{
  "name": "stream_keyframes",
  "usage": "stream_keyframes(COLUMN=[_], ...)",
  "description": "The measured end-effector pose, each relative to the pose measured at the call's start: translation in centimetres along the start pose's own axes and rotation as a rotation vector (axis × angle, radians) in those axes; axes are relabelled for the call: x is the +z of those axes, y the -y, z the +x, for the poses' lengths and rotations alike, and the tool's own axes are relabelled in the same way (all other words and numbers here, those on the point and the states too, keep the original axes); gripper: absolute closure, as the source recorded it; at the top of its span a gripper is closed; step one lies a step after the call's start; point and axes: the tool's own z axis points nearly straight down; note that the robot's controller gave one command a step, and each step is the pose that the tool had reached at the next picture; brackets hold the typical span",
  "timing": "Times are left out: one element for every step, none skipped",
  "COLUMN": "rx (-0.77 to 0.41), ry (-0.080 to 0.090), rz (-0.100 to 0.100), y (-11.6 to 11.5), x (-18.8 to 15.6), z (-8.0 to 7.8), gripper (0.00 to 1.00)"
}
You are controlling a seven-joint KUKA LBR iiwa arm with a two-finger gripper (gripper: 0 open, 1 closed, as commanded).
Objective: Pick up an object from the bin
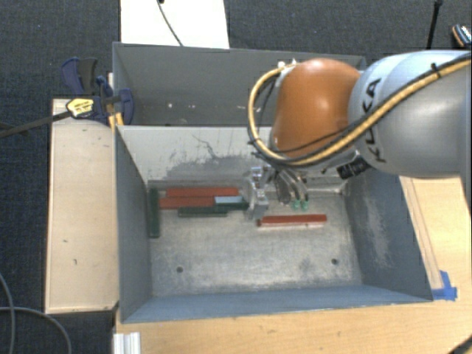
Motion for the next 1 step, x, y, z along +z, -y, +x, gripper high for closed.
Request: stream_keyframes(rx=[0.034], ry=[0.0], rz=[-0.001], y=[-1.1], x=[-9.25], z=[4.71], gripper=[1.0])
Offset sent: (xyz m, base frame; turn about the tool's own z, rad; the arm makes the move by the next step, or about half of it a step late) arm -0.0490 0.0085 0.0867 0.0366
